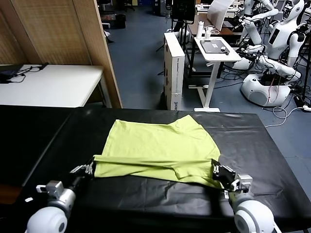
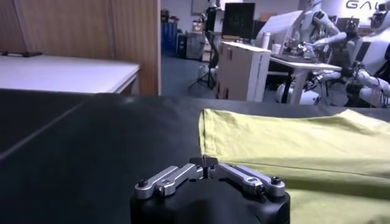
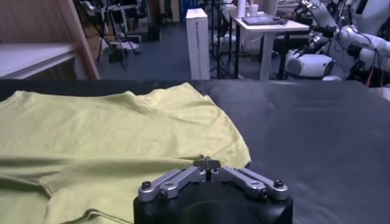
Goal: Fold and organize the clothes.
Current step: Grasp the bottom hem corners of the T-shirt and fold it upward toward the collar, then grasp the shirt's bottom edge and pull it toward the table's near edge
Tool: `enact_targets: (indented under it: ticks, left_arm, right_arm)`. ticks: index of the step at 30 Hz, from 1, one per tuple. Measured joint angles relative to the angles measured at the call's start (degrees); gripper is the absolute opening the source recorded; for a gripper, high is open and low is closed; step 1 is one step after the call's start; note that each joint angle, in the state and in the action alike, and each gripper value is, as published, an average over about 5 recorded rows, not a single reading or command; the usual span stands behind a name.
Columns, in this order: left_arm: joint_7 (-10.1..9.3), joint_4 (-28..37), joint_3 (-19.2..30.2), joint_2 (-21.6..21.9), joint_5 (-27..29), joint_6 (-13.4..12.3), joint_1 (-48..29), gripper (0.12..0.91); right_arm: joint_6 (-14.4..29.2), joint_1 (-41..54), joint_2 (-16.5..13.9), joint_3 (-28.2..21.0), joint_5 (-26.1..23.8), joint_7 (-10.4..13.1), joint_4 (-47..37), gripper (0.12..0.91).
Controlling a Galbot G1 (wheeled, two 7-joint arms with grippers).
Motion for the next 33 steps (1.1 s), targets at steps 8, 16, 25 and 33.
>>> enact_targets:
  ticks: [8,16,25,33]
  left_arm:
    - [0.13,2.4,1.2,1.2,0.1,0.6,-2.2,0.147]
    - [-0.34,1.5,0.7,0.6,0.3,1.8,-1.4,0.471]
    - [-0.6,-3.6,-1.0,-1.4,3.0,3.9,3.0,0.896]
    - [0.61,-7.4,-1.3,-4.3,7.0,3.1,9.3,0.907]
  right_arm:
    - [-1.6,-1.2,-0.2,1.3,0.3,-2.1,1.4,0.234]
    - [-3.3,-5.0,-2.7,3.8,0.6,-4.4,5.1,0.728]
    - [-3.1,-13.5,-7.2,7.5,0.1,-6.6,10.5,0.906]
    - [-2.6,-17.5,-8.5,8.5,-0.8,-7.4,11.2,0.907]
